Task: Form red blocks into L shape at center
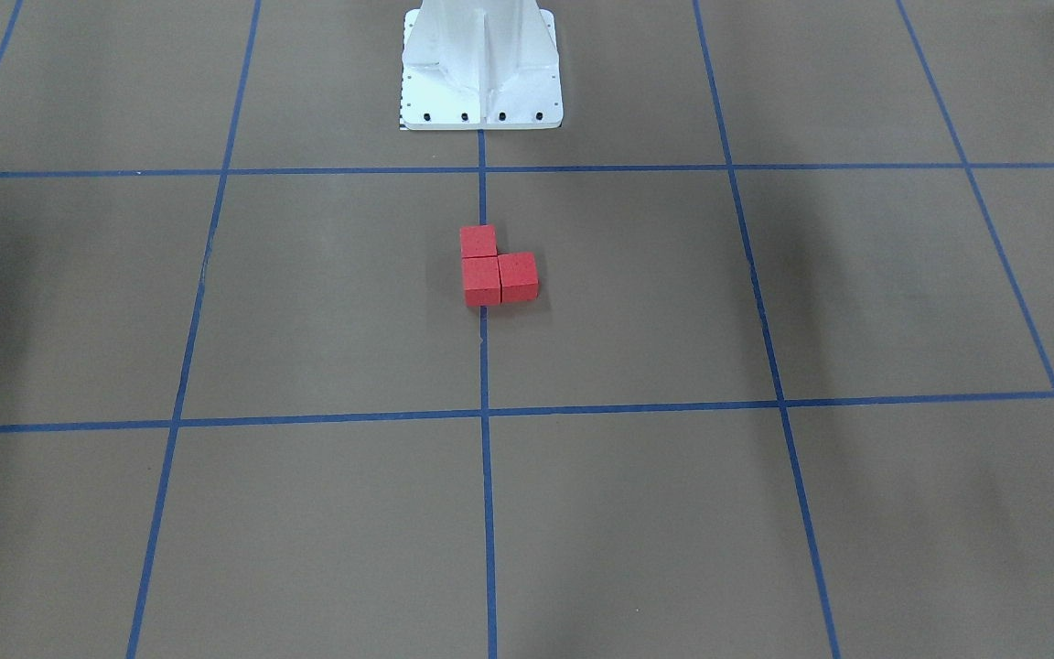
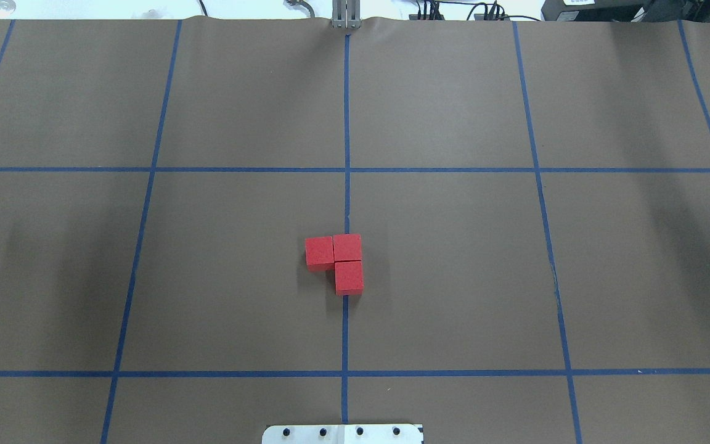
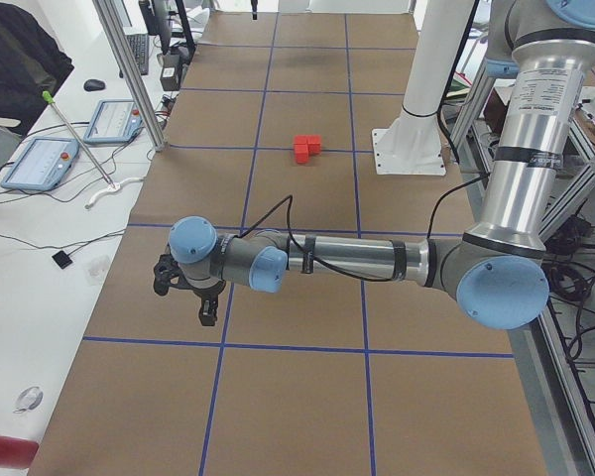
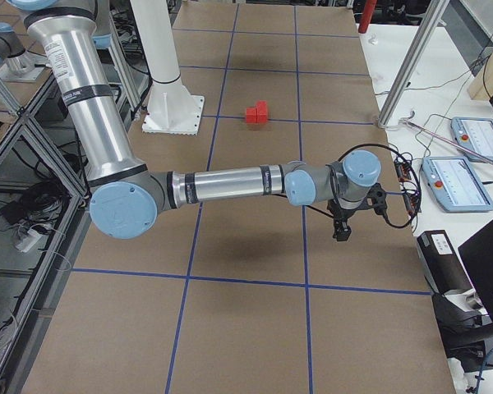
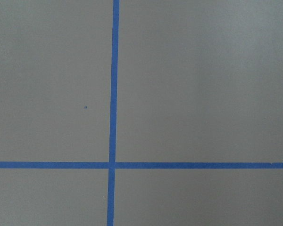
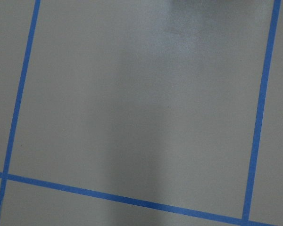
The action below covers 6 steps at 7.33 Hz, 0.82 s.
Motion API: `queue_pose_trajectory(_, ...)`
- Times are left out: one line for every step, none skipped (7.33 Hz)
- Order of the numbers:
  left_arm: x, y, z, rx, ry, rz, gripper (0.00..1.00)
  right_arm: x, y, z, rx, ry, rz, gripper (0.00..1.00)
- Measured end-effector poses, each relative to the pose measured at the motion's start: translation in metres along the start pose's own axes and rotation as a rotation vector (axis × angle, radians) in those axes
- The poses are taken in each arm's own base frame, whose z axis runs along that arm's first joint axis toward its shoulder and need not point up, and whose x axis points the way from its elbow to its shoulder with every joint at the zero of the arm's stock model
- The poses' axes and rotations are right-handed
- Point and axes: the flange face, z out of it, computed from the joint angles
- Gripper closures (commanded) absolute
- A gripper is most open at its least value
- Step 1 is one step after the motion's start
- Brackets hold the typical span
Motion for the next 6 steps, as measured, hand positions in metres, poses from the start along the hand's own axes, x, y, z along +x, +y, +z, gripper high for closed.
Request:
queue_pose_trajectory(0.0, 0.001, -0.001, 0.002, 0.0, -0.004, 0.0, 0.01, 0.015, 0.004, 0.002, -0.011, 0.001, 0.0)
queue_pose_trajectory(0.0, 0.005, -0.003, 0.005, 0.004, -0.006, 0.0, 0.023, 0.034, 0.012, 0.011, -0.016, -0.004, 0.0)
queue_pose_trajectory(0.001, 0.011, -0.004, 0.006, 0.007, -0.007, 0.0, 0.034, 0.048, 0.019, 0.014, -0.018, 0.006, 0.0)
queue_pose_trajectory(0.001, 0.015, -0.003, 0.005, 0.008, -0.01, 0.0, 0.039, 0.055, 0.022, 0.016, -0.02, 0.029, 0.0)
queue_pose_trajectory(0.001, 0.017, -0.004, 0.006, 0.007, -0.01, 0.0, 0.039, 0.057, 0.023, 0.019, -0.021, 0.049, 0.0)
queue_pose_trajectory(0.001, 0.017, -0.004, 0.006, 0.006, -0.01, 0.0, 0.037, 0.056, 0.021, 0.025, -0.018, 0.051, 0.0)
